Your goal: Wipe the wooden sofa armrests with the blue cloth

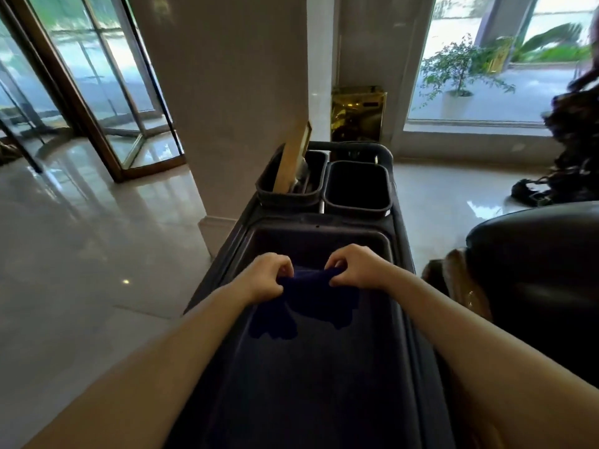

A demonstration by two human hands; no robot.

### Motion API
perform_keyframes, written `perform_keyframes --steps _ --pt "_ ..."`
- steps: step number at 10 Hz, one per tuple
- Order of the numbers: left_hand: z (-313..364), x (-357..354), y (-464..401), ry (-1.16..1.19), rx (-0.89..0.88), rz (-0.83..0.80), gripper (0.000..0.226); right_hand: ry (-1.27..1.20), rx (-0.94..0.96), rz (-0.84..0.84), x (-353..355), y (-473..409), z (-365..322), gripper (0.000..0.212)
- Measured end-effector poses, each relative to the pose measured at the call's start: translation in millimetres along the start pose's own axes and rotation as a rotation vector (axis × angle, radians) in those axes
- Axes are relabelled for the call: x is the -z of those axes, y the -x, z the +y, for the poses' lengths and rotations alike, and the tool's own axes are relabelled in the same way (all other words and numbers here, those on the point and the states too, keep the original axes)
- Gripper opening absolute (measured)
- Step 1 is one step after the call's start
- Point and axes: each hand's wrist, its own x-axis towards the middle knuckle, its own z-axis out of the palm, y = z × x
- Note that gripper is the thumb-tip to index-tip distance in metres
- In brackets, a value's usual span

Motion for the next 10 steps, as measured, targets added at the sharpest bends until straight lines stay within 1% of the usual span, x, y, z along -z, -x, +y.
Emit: perform_keyframes --steps 1,3,4,5,6,7,8,9,10 --pt "-24.6 -37.6 -9.2 -0.029 -0.039 -0.060 0.025 -0.023 -0.126 -0.018 -42.7 -2.8 17.2 0.023" --pt "-69.3 -102.0 -9.0 0.027 -0.029 -0.219 0.029 -0.078 -0.328 -0.078 -121.3 2.3 41.2 0.023" --pt "-75.5 -116.8 -8.5 0.055 -0.041 -0.297 0.028 -0.110 -0.401 -0.078 -140.2 7.6 46.7 0.018" --pt "-76.9 -127.7 -5.8 0.088 -0.025 -0.371 0.026 -0.112 -0.441 -0.103 -151.8 14.1 52.8 0.021" --pt "-73.9 -128.2 -1.0 0.111 -0.013 -0.394 0.024 -0.125 -0.462 -0.124 -151.9 18.5 52.9 0.027" --pt "-67.6 -113.6 -2.4 0.101 -0.009 -0.357 0.023 -0.112 -0.475 -0.126 -144.2 18.3 49.0 0.029" --pt "-59.0 -85.8 -8.6 0.086 -0.017 -0.308 0.029 -0.107 -0.473 -0.099 -126.5 17.5 40.7 0.026" --pt "-48.2 -50.6 -16.2 0.057 -0.048 -0.252 0.031 -0.011 -0.403 -0.051 -92.2 15.2 23.2 0.025" --pt "-34.1 -15.2 -21.6 0.062 -0.058 -0.182 0.033 -0.042 -0.367 0.019 -51.6 13.9 2.9 0.018"
